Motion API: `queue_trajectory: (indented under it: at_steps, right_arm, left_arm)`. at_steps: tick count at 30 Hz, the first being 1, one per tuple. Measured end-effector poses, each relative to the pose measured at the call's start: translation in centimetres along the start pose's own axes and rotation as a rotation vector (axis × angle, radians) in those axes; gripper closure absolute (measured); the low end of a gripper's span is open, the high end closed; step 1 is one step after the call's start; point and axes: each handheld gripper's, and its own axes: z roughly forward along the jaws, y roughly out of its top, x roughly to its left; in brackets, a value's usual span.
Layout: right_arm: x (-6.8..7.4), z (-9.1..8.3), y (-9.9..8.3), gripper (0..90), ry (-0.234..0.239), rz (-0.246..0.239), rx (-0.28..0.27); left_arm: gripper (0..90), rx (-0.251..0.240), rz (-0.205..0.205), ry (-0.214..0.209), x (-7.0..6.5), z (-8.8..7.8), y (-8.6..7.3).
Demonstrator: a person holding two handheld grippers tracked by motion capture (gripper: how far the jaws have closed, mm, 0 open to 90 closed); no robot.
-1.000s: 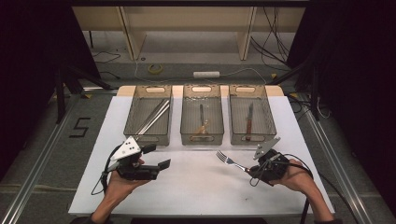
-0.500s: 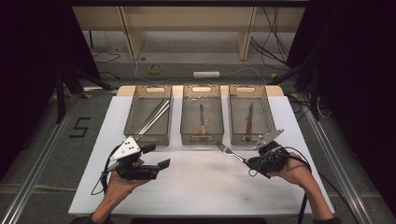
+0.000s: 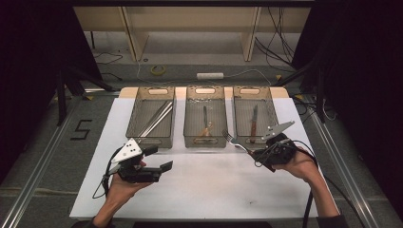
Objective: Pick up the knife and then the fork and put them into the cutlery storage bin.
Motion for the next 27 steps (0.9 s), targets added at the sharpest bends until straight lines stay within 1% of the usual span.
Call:
queue_trajectory:
  at_steps: [5,9,12,18,19,21,24,27]
  right_arm:
    - [-0.7,-0.4,1.0,77.4,-0.007,0.022,-0.03]
    - [-1.0,-0.6,1.6,77.4,-0.012,0.019,-0.027]
    - [-1.2,-0.7,2.0,77.4,-0.002,0.019,-0.039]
    - [-1.8,-1.0,2.8,77.3,-0.017,0.028,-0.049]
    - [-2.0,-1.1,3.0,77.4,-0.019,0.042,-0.05]
    - [-2.3,-1.1,3.2,77.3,-0.021,0.045,-0.06]
    - [-2.8,-1.2,3.7,77.3,-0.038,0.066,-0.07]
    - [-3.4,-1.2,4.0,77.3,-0.041,0.084,-0.075]
  left_arm:
    - [17.7,-0.001,-0.002,0.001,0.0,0.0,0.0]
    - [17.7,-0.002,-0.001,0.002,0.0,0.0,0.0]
    - [17.7,0.001,-0.002,0.004,0.0,0.0,0.0]
    - [17.7,-0.004,-0.005,0.004,0.1,0.0,0.0]
    - [17.7,-0.001,-0.002,0.005,0.1,0.0,0.0]
    - [17.7,0.0,-0.002,0.004,0.0,0.0,0.0]
    - [17.6,0.001,-0.001,0.004,0.1,0.0,0.0]
    - [17.6,-0.003,-0.003,0.005,0.1,0.0,0.0]
